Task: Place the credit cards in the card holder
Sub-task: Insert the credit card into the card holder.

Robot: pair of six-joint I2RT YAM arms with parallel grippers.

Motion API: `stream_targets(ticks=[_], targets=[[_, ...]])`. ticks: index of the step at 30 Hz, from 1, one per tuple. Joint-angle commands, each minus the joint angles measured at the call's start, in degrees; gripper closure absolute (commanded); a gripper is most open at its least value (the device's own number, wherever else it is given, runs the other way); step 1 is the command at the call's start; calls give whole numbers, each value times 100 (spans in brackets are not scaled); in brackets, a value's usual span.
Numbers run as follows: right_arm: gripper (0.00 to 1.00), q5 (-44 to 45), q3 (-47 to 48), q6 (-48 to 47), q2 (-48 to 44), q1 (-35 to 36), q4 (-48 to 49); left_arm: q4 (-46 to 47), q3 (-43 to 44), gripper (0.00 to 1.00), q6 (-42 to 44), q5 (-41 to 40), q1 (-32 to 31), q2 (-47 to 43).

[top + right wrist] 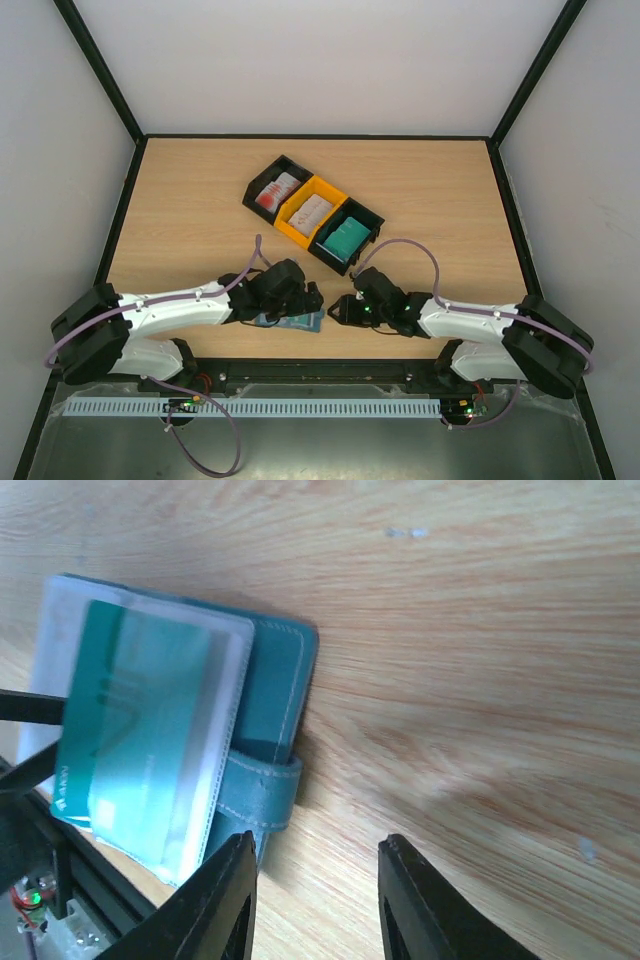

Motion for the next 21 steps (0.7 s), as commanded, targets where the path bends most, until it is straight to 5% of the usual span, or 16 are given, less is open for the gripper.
stream_targets(ticks=[1,11,14,17,21], targets=[[66,69,-100,-5,-179,35,176,-922,142,1,157,-287,-56,15],[63,-84,-134,57,4,150,433,-911,-35,0,212,-372,-39,-225],[63,-49,-86,98,156,256,454,-871,-152,8,123,-470,-15,-302],[64,45,5,176,332,443,463,-796,-342,27,35,-510,43,-340],[75,11,109,281,626,754,690,-511,-563,40,31,-381,94,-299]])
